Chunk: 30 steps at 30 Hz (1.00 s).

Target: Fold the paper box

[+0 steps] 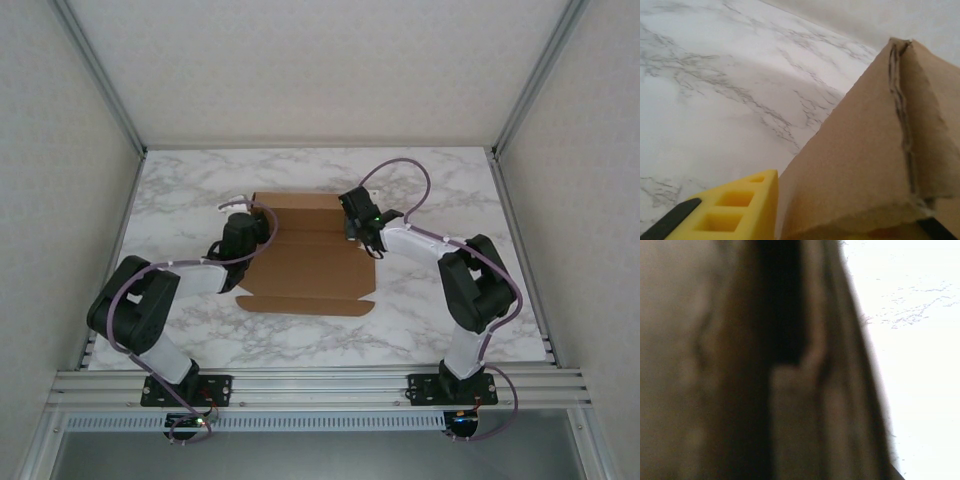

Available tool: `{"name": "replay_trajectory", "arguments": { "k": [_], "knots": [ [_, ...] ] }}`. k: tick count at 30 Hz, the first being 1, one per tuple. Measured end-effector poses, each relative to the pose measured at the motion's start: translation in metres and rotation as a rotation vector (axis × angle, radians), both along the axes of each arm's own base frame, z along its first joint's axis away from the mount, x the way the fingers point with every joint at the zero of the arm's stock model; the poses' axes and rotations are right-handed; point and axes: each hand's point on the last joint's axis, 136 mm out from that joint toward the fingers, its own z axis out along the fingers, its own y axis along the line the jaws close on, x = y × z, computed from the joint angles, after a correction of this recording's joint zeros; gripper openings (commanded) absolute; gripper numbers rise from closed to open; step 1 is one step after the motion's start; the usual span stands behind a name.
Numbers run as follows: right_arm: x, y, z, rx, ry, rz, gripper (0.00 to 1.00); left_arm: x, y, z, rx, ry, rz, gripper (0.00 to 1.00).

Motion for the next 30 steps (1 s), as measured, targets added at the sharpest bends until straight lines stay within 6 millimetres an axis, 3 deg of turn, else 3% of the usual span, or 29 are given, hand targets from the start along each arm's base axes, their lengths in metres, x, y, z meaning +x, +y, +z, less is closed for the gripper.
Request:
{"name": "replay_trajectory", "arguments": {
  "k": [4, 19, 27, 30],
  "knots": [
    [0.004, -0.007, 0.000, -0.003, -0.001, 0.024, 0.07, 0.000, -0.007, -0.001, 0.005, 0.003, -0.079, 0.43],
    [0.006, -0.011, 0.001, -0.014, -0.001, 0.037, 0.08, -0.006, -0.014, -0.018, 0.044, 0.025, -0.120, 0.43],
    [0.006, -0.011, 0.000, -0.010, 0.000, 0.037, 0.08, -0.013, -0.012, -0.022, 0.119, 0.022, -0.134, 0.38],
    [0.006, -0.010, 0.000, -0.008, 0.000, 0.039, 0.08, -0.014, -0.014, -0.025, 0.141, 0.023, -0.139, 0.30]
  ]
}}
